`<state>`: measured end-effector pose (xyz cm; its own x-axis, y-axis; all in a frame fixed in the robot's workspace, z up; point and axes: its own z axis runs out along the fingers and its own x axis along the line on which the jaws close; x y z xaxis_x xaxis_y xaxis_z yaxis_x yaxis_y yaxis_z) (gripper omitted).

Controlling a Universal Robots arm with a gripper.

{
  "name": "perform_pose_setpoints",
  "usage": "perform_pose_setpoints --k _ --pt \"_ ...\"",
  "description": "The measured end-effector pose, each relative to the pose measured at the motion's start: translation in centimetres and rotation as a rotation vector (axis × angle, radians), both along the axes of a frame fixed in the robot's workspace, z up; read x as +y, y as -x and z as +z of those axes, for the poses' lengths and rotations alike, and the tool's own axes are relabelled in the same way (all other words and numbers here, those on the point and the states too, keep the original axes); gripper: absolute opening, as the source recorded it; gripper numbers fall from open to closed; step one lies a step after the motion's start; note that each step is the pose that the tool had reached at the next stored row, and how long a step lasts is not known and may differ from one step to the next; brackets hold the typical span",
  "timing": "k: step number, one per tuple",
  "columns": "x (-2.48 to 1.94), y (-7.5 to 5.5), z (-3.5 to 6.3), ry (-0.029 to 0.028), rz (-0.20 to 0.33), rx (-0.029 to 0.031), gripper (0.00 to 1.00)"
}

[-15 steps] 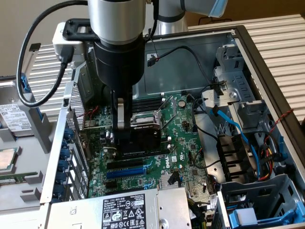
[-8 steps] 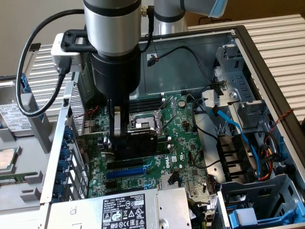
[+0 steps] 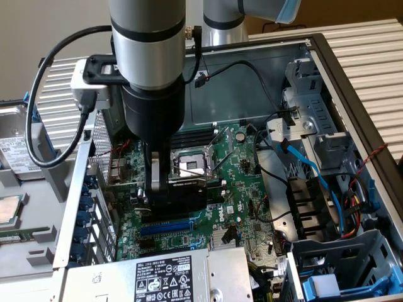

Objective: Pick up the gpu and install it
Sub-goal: 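Insert the gpu into the slot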

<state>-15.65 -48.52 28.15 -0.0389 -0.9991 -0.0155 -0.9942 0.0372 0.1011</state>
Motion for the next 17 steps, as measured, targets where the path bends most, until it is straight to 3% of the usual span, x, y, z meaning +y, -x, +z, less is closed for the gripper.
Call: perform_pose_setpoints --k 5,11,17 --pt "0.01 0.22 -0.68 0.0001 0.000 -0.0039 0.27" --pt "0.01 0.22 -0.72 0.0001 0.000 -0.0046 0.27" --pt "0.04 0.23 -1.01 0.0001 0.000 -0.0137 0.27"
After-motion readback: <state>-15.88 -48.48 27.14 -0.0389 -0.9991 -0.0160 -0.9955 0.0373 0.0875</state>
